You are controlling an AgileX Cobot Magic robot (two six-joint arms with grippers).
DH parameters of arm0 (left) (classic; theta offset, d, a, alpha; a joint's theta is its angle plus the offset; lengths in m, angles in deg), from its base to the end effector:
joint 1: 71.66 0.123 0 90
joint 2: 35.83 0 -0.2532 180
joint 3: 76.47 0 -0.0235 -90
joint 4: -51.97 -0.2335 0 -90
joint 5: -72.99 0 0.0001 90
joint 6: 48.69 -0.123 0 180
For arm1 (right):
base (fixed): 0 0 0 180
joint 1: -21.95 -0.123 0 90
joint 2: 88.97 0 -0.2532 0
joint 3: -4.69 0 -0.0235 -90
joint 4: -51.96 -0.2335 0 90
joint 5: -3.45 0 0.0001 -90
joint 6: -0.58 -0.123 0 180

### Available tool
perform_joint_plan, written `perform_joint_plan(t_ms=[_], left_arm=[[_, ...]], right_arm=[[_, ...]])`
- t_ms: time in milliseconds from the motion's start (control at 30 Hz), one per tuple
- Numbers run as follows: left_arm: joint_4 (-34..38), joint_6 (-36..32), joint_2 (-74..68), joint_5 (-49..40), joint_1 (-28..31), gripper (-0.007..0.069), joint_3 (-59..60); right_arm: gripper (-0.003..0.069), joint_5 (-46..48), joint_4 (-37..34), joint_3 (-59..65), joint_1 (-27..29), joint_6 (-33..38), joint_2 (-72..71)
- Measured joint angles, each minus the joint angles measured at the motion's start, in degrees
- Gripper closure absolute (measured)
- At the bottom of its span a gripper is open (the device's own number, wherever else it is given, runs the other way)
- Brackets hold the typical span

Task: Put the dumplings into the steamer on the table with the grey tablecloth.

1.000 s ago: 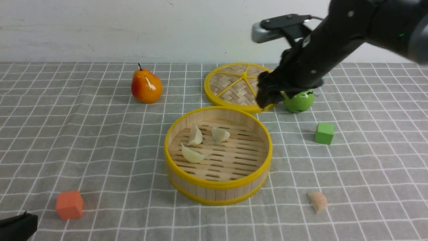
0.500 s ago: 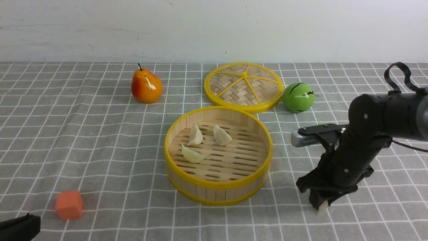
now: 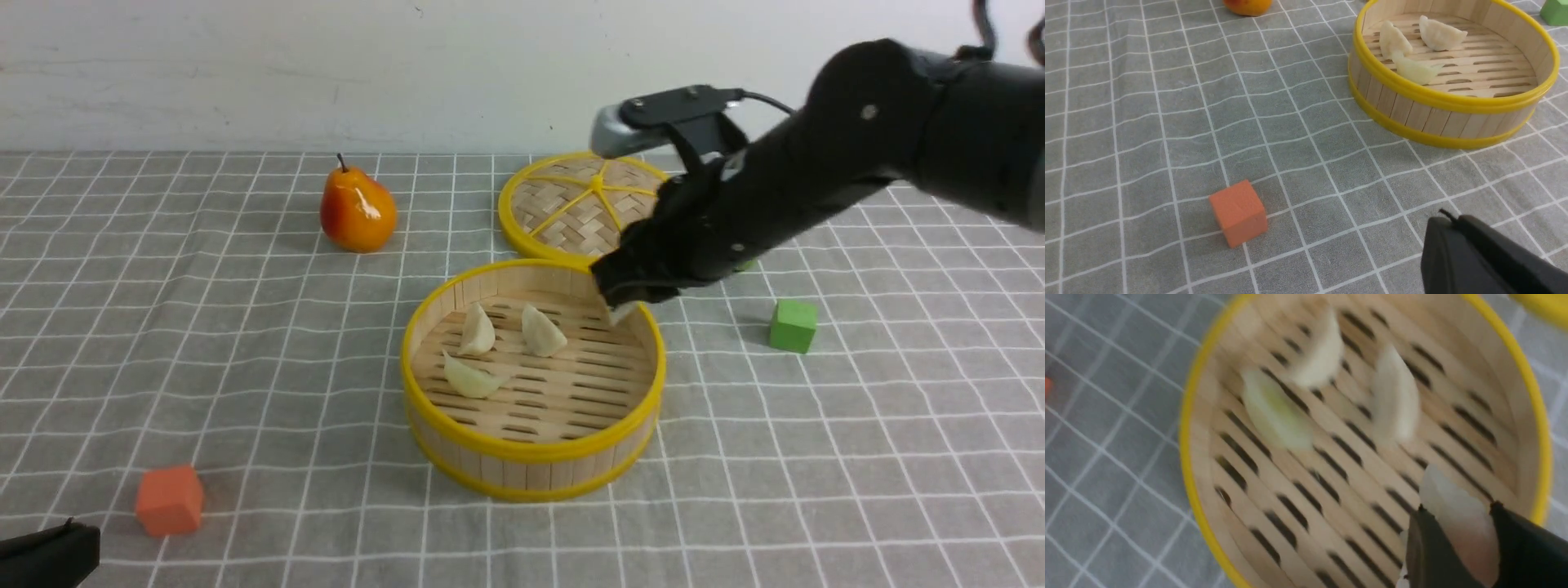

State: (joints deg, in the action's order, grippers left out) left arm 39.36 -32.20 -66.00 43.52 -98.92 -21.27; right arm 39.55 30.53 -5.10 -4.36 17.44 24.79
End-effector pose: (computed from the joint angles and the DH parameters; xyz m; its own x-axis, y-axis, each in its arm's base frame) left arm 0.1158 -0.0448 0.2422 -0.3985 0.0987 -0.9119 0.3319 0.9423 -0.0430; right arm 0.3597 0.2074 0.2317 -0.6748 -0.3196 -0.6652 -0.5530 0.8159 0.1689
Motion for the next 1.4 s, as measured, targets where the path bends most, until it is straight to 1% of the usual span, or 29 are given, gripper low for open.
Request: perform_joint_plan(t_ms=[67,133,167,233,267,300,367,400,433,467,500,533,567,633,700,733,767,800,833,900,933,967,1000,1033,1067,1167,1267,1367,1400], left_arm=[[0.0,0.0,0.0,0.0,0.0,0.0621,0.0],[0.0,0.0,0.0,-0.1,0.0,0.0619,0.0],[0.0,0.0,0.0,-0.1,0.0,0.0618,0.0],[0.0,0.0,0.0,-0.1,0.0,0.0616,0.0],[0.0,0.0,0.0,-0.1,0.0,0.0615,0.0],[-0.2,0.0,0.0,0.0,0.0,0.0611,0.0],[-0.8,0.0,0.0,0.2,0.0,0.0607,0.0],[-0.9,0.0,0.0,0.2,0.0,0.0607,0.0],[-0.9,0.0,0.0,0.2,0.0,0.0606,0.0],[-1.1,0.0,0.0,0.2,0.0,0.0606,0.0],[-1.1,0.0,0.0,0.2,0.0,0.0606,0.0],[-1.1,0.0,0.0,0.1,0.0,0.0606,0.0],[-1.1,0.0,0.0,0.1,0.0,0.0606,0.0],[-1.1,0.0,0.0,0.1,0.0,0.0603,0.0],[-1.1,0.0,0.0,0.0,0.0,0.0602,0.0],[-1.1,0.0,0.0,0.0,0.0,0.0601,0.0],[-1.1,0.0,0.0,0.0,0.0,0.0601,0.0],[-1.2,0.0,0.0,-0.1,0.0,0.0601,0.0],[-1.2,0.0,0.0,-0.1,0.0,0.06,0.0],[-1.2,0.0,0.0,-0.1,0.0,0.0598,0.0],[-1.2,0.0,0.0,-0.1,0.0,0.0596,0.0],[-1.2,0.0,0.0,-0.1,0.0,0.0596,0.0],[-1.2,0.0,0.0,-0.1,0.0,0.0596,0.0],[-1.2,0.0,0.0,-0.1,0.0,0.0594,0.0],[-1.2,0.0,0.0,-0.1,0.0,0.0592,0.0],[-1.2,0.0,0.0,-0.2,0.0,0.0587,0.0],[-1.2,0.0,0.0,-0.2,0.0,0.0586,0.0],[-1.3,0.0,0.0,-0.2,0.0,0.0585,0.0],[-1.3,0.0,-0.1,-0.4,-0.1,0.0585,0.1]], right_arm=[[0.0481,-3.3,-0.2,-0.1,-1.8,0.7,4.3],[0.0459,-4.1,-0.3,0.0,-2.4,0.7,8.3],[0.0428,-4.2,-0.4,0.2,-2.6,0.5,10.2],[0.0344,-4.1,-0.4,0.3,-2.5,-0.8,12.3],[0.0323,-4.0,-0.4,0.2,-2.4,-1.1,12.3],[0.0245,-2.9,0.0,-0.5,-2.2,-2.3,12.1],[0.016,0.6,1.3,-3.1,-1.2,-4.4,9.9],[0.0137,2.6,2.6,-4.5,-0.7,-5.3,7.7],[0.0131,3.6,3.1,-5.1,-0.4,-5.8,6.6],[0.0136,5.3,5.7,-6.7,0.4,-6.6,1.8],[0.0157,5.7,8.4,-7.5,1.1,-6.9,-3.5],[0.0176,5.9,9.3,-7.8,1.3,-6.9,-6.5],[0.0221,6.0,11.8,-7.9,1.7,-7.1,-11.8],[0.0345,6.0,16.5,-6.8,2.2,-8.0,-22.9],[0.0498,5.6,20.6,-2.1,2.6,-8.8,-34.3],[0.0586,4.8,22.6,2.8,3.0,-9.4,-39.8],[0.0617,4.1,23.5,4.6,3.2,-10.0,-43.1],[0.0659,1.9,25.0,12.2,3.8,-11.5,-50.3],[0.0671,-0.2,25.8,16.0,4.2,-12.6,-53.1],[0.068,-5.7,26.9,29.0,4.7,-15.2,-61.0],[0.068,-10.1,27.0,36.8,4.7,-16.9,-64.5],[0.068,-11.9,27.0,41.6,4.7,-17.3,-66.5],[0.068,-13.0,27.0,42.8,4.7,-17.6,-67.4],[0.068,-17.7,27.0,51.3,4.7,-18.3,-70.4],[0.068,-20.8,27.4,56.0,4.7,-18.4,-72.5],[0.068,-29.1,30.6,65.9,4.7,-17.4,-79.5],[0.0678,-37.0,35.8,73.0,4.7,-15.5,-88.9],[0.0677,-40.4,39.8,78.7,4.7,-14.7,-100.9],[0.0676,-40.8,40.7,79.7,4.7,-14.6,-102.5]])
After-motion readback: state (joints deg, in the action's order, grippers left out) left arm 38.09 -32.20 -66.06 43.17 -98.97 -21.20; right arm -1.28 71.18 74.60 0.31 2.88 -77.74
